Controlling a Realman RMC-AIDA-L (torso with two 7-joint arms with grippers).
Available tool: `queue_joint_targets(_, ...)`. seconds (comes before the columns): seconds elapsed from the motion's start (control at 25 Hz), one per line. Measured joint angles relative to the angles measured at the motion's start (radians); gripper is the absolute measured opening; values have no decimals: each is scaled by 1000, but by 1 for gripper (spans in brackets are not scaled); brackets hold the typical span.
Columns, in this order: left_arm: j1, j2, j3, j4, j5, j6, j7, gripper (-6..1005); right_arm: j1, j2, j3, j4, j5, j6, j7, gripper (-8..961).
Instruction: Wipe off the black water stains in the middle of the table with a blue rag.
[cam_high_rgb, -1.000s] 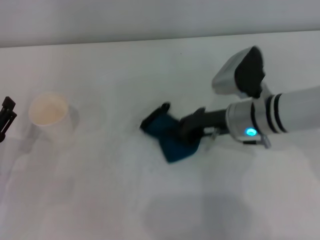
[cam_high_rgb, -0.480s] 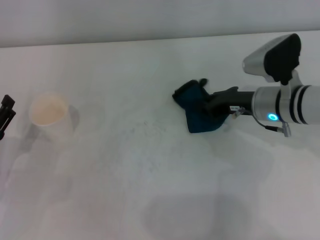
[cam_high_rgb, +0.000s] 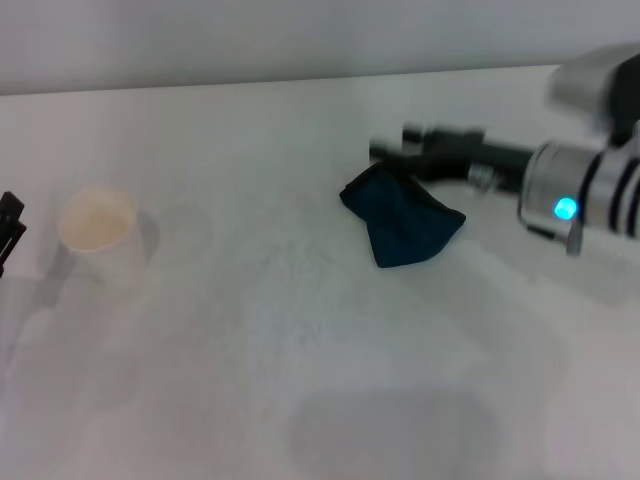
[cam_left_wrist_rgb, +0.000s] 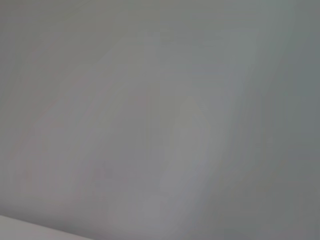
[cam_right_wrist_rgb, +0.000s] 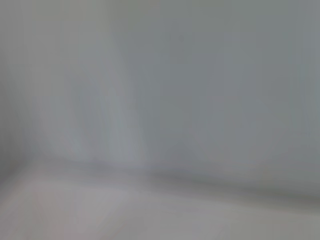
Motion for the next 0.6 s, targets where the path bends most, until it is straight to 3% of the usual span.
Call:
queue_joint_targets(0.08,0,0,0,0,0,0,-1,892,5,-1,40,37,89,49,-24,454)
queue_joint_targets(0.16,-5,0,0,-1,1,0,-5,892,32,0,166,172,239,229,-74,552)
queue_joint_targets(0.2,-9,0,0,-1,1,0,-8,892,68,2,306,329,347,433,-147,629)
queue_joint_targets(0.24,-14,1,0,-1,1,0,-9,892,68,2,306,329,347,433,-147,707)
queue_joint_targets(0.28,-15,1,-1,-1,0,0,-10,892,85,3,376,408,392,537,-198,784)
queue_joint_targets(0.4,-17,1,-5,-1,-4,1,-11,891,97,9,557,559,459,752,-417,830)
queue_joint_targets(0.52,-19,2,-7,-3,-9,1,-11,891,83,12,666,635,464,780,-737,861)
queue_joint_targets(0.6,-22,2,-8,-4,-16,1,-8,891,88,11,739,713,465,706,-938,860)
